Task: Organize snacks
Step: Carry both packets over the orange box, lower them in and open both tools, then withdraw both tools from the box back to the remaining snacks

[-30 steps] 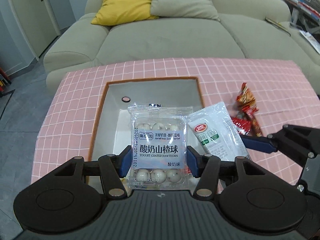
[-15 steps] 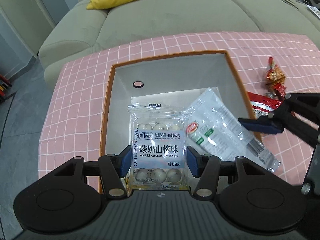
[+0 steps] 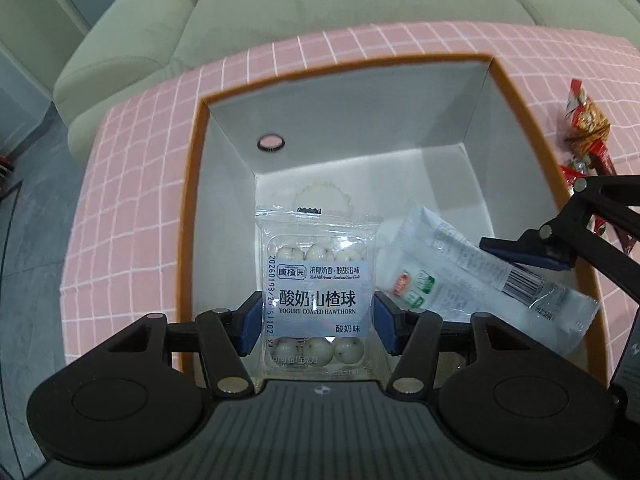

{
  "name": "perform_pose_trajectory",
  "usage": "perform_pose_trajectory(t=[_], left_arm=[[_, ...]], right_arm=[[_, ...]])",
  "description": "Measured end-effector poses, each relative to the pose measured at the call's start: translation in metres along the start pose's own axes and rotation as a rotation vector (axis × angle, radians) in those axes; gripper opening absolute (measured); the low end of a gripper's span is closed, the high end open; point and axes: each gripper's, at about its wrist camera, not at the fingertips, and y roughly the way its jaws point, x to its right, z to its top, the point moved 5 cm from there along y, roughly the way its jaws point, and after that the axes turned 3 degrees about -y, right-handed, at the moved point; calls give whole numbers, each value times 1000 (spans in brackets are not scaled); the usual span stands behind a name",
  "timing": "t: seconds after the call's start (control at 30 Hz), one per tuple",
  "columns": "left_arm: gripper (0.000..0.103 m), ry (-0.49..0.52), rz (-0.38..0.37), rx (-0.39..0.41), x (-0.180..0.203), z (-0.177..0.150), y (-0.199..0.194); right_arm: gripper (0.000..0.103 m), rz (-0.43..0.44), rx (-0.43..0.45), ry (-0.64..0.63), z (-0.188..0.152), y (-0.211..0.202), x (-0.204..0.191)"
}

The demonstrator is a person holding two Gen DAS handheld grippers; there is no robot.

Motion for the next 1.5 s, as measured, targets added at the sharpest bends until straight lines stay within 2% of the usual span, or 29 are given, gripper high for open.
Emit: perform_pose_trajectory(t=[0.43,0.53,0.67,0.93,1.2,1.5], left_arm=[[69,16,19,-60,2,-3,17],[73,18,10,-59,3,-3,14],[72,28,14,-36,5,-2,4],[73,5,33,37,7,-1,-31],[73,-105,34,140,11,-6,-76],[73,-157,-11,248,48,-12,-116]], right_arm=[[47,20,-40,-57,-4,17,-5],[51,27,-37,-54,-3,16,-5],[61,23,-20,-48,-1,7,-4],[69,-12,29,-23,2,-25,-4],[72,-48,110,105,-13,-67,12],[73,-86,195,234,-44,-105,30]])
